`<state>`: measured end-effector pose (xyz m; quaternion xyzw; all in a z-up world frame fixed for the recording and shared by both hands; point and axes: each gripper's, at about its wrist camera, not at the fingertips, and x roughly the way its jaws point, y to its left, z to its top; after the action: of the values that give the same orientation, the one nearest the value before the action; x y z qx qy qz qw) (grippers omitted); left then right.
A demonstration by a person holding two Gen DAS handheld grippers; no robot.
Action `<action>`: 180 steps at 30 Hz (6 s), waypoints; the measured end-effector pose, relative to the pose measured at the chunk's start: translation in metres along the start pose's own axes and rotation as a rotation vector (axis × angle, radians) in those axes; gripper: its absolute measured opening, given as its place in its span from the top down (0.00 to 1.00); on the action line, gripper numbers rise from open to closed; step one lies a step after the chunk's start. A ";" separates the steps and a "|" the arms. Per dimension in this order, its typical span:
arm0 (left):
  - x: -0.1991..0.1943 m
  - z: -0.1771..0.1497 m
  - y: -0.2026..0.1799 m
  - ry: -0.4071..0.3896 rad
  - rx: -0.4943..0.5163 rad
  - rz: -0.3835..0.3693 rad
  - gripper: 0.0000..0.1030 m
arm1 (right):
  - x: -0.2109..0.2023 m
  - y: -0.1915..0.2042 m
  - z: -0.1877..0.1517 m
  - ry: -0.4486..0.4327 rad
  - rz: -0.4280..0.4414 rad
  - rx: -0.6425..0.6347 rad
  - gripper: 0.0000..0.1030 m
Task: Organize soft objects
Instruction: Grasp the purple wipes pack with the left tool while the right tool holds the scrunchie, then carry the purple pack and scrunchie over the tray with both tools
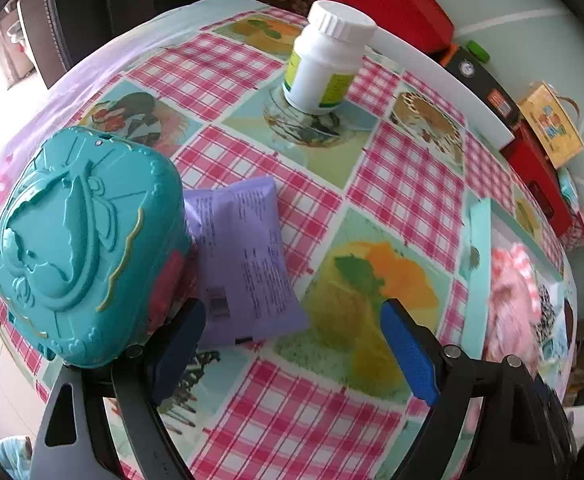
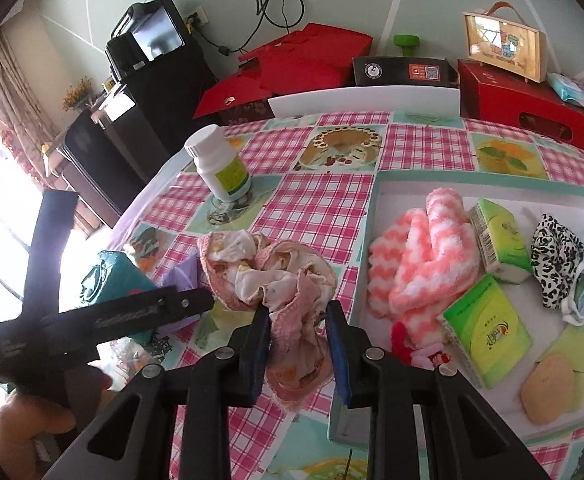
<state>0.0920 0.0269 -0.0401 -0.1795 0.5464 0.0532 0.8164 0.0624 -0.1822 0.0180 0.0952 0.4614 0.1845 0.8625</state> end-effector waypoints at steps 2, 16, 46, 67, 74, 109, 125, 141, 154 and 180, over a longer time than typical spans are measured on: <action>0.002 0.002 -0.003 -0.001 0.004 -0.002 0.13 | -0.001 0.000 0.001 -0.004 0.005 0.001 0.72; 0.021 0.002 -0.015 0.048 0.020 -0.042 0.13 | -0.009 -0.007 0.002 -0.027 0.008 0.032 0.72; 0.002 0.006 -0.011 0.001 -0.072 0.038 0.13 | -0.019 -0.017 0.004 -0.059 0.013 0.069 0.72; 0.022 -0.002 -0.004 -0.068 -0.071 0.144 0.43 | -0.018 -0.019 0.004 -0.054 0.025 0.083 0.72; 0.021 -0.004 -0.012 -0.060 -0.030 0.075 0.45 | -0.017 -0.019 0.004 -0.056 0.023 0.086 0.72; -0.061 -0.019 -0.122 -0.181 0.267 -0.225 0.46 | -0.059 -0.086 0.009 -0.158 -0.067 0.263 0.71; -0.048 -0.060 -0.193 -0.121 0.521 -0.259 0.46 | -0.080 -0.149 -0.005 -0.169 -0.189 0.419 0.71; -0.010 -0.077 -0.215 -0.040 0.610 -0.204 0.46 | -0.065 -0.169 -0.013 -0.088 -0.258 0.453 0.71; 0.005 -0.080 -0.207 0.014 0.601 -0.171 0.45 | -0.047 -0.165 -0.015 -0.016 -0.270 0.428 0.69; -0.012 -0.074 -0.189 0.040 0.551 -0.184 0.37 | -0.046 -0.165 -0.014 0.022 -0.307 0.415 0.54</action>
<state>0.0761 -0.1735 -0.0094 -0.0009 0.5376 -0.1751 0.8248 0.0655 -0.3518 -0.0098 0.1969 0.5077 -0.0460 0.8374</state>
